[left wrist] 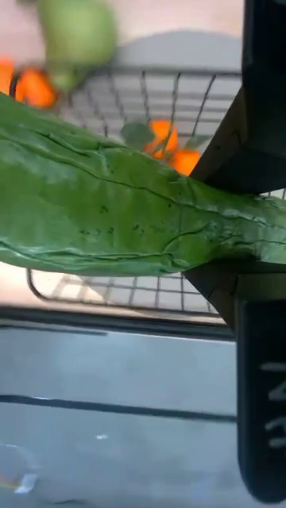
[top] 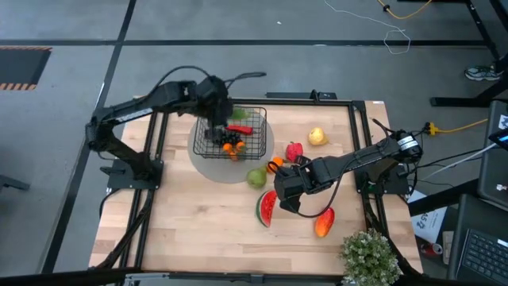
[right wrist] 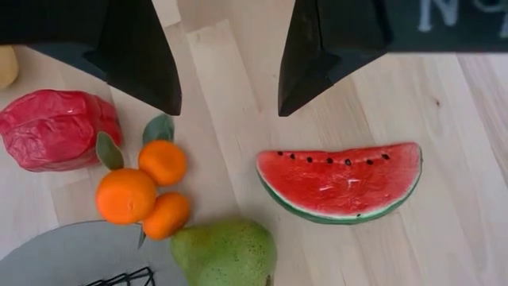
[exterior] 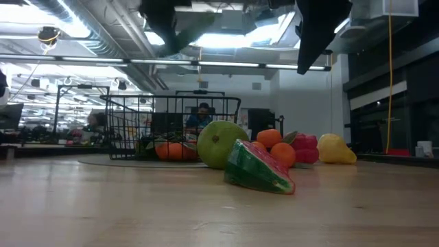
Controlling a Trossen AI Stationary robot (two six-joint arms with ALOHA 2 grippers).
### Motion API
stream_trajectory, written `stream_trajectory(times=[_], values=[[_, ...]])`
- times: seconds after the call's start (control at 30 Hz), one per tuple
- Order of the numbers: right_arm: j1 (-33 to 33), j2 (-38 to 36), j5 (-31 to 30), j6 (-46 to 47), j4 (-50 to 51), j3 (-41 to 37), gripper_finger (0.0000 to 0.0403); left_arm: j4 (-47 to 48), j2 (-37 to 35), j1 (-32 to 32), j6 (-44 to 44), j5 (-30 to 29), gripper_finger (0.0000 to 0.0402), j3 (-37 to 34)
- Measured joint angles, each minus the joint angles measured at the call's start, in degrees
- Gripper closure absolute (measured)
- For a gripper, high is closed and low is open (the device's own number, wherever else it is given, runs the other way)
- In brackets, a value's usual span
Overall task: Build produce basket
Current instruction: Put the green cucumber into the wire basket, then put the tangerine into the wire basket
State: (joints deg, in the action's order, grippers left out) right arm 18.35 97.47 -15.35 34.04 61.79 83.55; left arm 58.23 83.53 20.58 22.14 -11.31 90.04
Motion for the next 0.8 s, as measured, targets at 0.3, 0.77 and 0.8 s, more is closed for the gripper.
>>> stream_trajectory(times=[0.3,0.77,0.8], values=[[0.0,0.0,0.0,-0.02,0.89,0.0,0.0191,-0.2,5.89,2.49,-2.26,-0.87,0.0174,-0.02],[0.02,0.0,0.44,0.03,1.46,0.0,0.0191,12.99,5.75,2.33,-10.74,-10.45,0.0161,0.02],[0.02,0.0,0.43,0.16,2.08,0.0,0.0191,15.47,5.77,2.34,-11.84,-10.45,0.0161,0.02]])
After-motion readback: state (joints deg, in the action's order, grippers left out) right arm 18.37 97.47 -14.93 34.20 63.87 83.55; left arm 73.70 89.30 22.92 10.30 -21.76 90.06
